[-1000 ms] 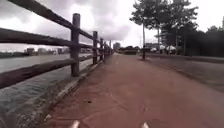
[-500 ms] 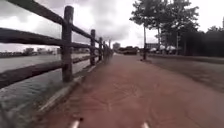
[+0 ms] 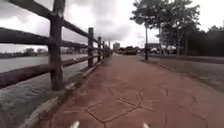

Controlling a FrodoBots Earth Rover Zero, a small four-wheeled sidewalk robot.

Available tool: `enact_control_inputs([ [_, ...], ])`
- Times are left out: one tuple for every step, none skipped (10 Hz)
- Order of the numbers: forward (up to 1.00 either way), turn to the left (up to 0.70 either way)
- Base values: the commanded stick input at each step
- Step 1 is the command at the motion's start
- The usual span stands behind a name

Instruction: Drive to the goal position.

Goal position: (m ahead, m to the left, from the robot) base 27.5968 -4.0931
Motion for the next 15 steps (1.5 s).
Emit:
enact_control_inputs([
  [0.70, 0.00],
  [0.70, 0.00],
  [0.70, 0.00],
  [0.70, 0.00],
  [0.70, 0.00],
  [0.70, 0.00],
  [0.70, 0.00],
  [0.70, 0.00],
  [0.70, 0.00],
  [0.70, 0.00],
  [0.70, 0.00],
  [0.70, 0.00],
  [0.70, 0.00],
  [0.70, 0.00],
  [0.70, 0.00],
])
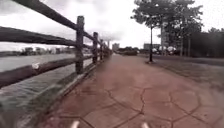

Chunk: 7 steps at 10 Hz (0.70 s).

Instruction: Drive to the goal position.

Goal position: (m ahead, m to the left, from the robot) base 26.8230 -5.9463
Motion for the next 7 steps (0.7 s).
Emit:
enact_control_inputs([
  [0.70, 0.00],
  [0.70, 0.00],
  [0.70, 0.00],
  [0.70, 0.00],
  [0.70, 0.00],
  [0.70, 0.00],
  [0.70, 0.00],
])
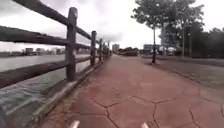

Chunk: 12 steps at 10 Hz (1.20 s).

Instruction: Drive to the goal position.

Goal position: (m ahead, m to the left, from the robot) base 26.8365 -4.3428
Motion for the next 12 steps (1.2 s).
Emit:
enact_control_inputs([
  [0.70, 0.00],
  [0.70, 0.00],
  [0.70, 0.00],
  [0.70, 0.00],
  [0.70, 0.00],
  [0.70, 0.00],
  [0.70, 0.00],
  [0.70, 0.00],
  [0.70, 0.00],
  [0.70, 0.00],
  [0.70, 0.00],
  [0.70, 0.00],
])
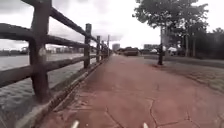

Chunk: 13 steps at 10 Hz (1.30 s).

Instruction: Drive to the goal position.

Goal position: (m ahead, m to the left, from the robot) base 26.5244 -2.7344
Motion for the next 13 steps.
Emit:
enact_control_inputs([
  [0.70, 0.00],
  [0.70, 0.00],
  [0.70, 0.00],
  [0.70, 0.00],
  [0.70, 0.00],
  [0.70, 0.00],
  [0.70, 0.00],
  [0.70, 0.00],
  [0.70, 0.00],
  [0.70, 0.00],
  [0.70, 0.00],
  [0.70, 0.00],
  [0.70, 0.00],
])
